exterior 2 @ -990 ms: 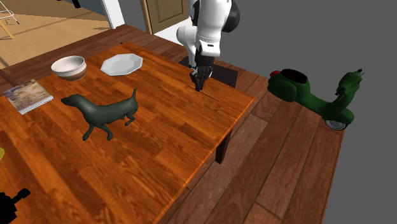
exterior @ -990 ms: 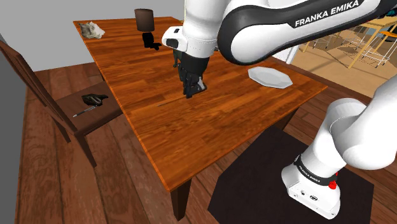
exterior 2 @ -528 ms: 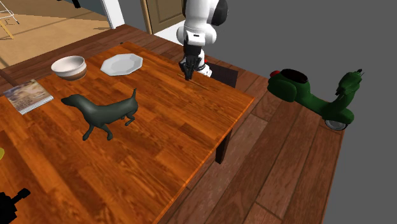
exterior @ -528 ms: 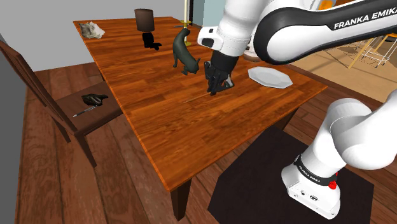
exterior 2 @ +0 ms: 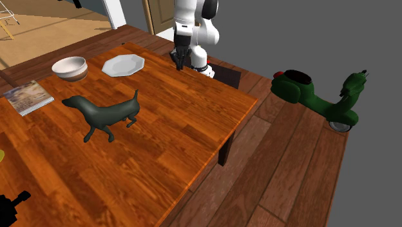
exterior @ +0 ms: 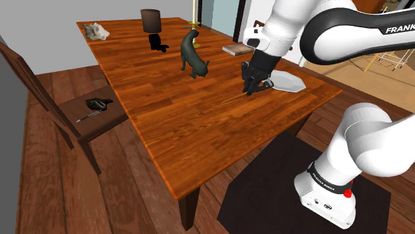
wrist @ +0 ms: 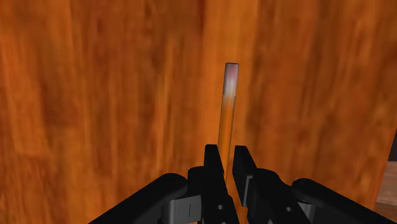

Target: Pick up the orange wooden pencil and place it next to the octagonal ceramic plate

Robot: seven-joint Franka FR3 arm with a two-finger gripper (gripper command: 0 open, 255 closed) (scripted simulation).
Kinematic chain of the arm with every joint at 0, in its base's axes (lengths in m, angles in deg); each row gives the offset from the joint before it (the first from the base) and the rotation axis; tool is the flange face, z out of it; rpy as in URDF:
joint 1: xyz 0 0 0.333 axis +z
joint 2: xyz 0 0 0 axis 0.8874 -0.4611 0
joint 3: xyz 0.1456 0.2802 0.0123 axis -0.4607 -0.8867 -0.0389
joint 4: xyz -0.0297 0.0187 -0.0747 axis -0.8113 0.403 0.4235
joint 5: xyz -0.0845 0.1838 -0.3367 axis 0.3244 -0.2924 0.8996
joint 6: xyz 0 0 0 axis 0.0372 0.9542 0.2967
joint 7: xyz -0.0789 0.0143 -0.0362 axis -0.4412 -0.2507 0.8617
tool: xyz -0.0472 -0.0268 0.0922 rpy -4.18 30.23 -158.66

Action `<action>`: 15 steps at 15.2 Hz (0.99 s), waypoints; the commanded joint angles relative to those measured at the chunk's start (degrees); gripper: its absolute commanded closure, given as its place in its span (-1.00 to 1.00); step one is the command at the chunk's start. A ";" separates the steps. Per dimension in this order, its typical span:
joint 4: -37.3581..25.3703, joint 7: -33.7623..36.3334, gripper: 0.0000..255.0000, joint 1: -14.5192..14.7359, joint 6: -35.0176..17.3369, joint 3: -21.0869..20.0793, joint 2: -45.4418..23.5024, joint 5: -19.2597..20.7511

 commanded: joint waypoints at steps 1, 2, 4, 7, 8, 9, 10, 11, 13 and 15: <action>3.12 -2.49 1.00 -0.98 1.50 2.09 4.87 0.99; 4.19 -3.66 1.00 -1.54 2.32 3.11 6.91 1.56; 6.12 -6.11 1.00 -2.83 4.10 5.21 10.92 2.85; 8.46 -10.07 1.00 -5.23 7.01 8.55 16.65 5.10; 9.08 -11.46 1.00 -6.13 8.02 9.73 18.46 5.94; 9.62 -12.89 1.00 -7.07 9.03 10.95 20.19 6.83; 10.08 -14.35 1.00 -8.05 10.05 12.20 21.85 7.76; 10.45 -15.85 1.00 -9.07 11.05 13.49 23.41 8.72; 11.35 -16.27 1.00 -9.53 10.67 14.05 23.99 9.21; 12.95 -16.20 1.00 -9.82 9.30 14.44 24.20 9.64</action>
